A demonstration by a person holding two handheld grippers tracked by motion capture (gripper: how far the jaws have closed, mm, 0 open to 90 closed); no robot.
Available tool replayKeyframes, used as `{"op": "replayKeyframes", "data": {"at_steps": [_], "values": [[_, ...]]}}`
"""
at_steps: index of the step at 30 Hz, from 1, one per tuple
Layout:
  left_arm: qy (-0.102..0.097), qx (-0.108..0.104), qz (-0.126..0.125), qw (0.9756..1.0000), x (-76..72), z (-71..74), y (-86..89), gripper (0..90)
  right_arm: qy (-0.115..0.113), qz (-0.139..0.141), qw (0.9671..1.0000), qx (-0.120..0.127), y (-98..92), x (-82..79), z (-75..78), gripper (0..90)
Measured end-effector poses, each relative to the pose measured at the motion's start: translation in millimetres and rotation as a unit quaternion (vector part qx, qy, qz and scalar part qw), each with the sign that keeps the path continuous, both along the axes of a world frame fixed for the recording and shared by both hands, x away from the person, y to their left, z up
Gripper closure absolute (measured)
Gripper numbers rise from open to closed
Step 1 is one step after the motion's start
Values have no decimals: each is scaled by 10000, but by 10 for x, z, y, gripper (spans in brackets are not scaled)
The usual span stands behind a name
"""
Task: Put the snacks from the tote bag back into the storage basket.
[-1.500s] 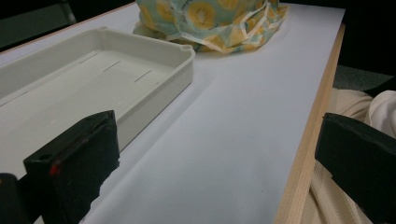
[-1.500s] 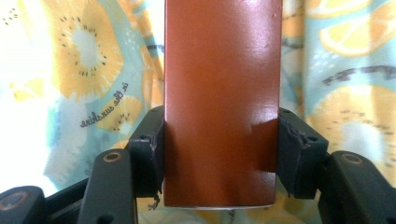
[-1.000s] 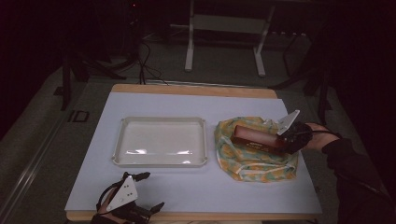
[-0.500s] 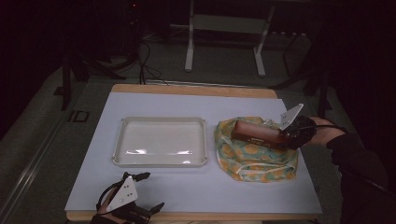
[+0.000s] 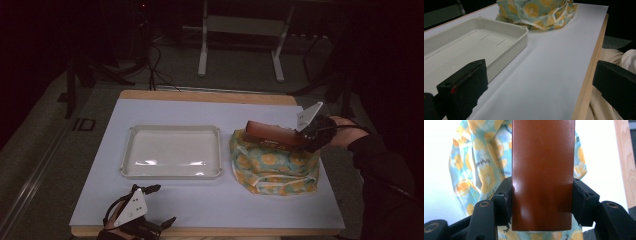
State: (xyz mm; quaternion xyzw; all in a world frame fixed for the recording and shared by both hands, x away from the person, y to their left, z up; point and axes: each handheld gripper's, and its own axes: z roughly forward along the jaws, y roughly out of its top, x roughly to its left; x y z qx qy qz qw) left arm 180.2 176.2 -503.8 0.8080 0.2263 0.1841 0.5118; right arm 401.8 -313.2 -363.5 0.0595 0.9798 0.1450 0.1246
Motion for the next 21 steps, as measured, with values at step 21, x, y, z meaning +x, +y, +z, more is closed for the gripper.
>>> {"op": "replayKeyframes", "data": {"at_steps": [21], "values": [[2,34,-73,10000,-4,-6,-10,2,-165,529,9984,-99,550,73,219,427]]}}
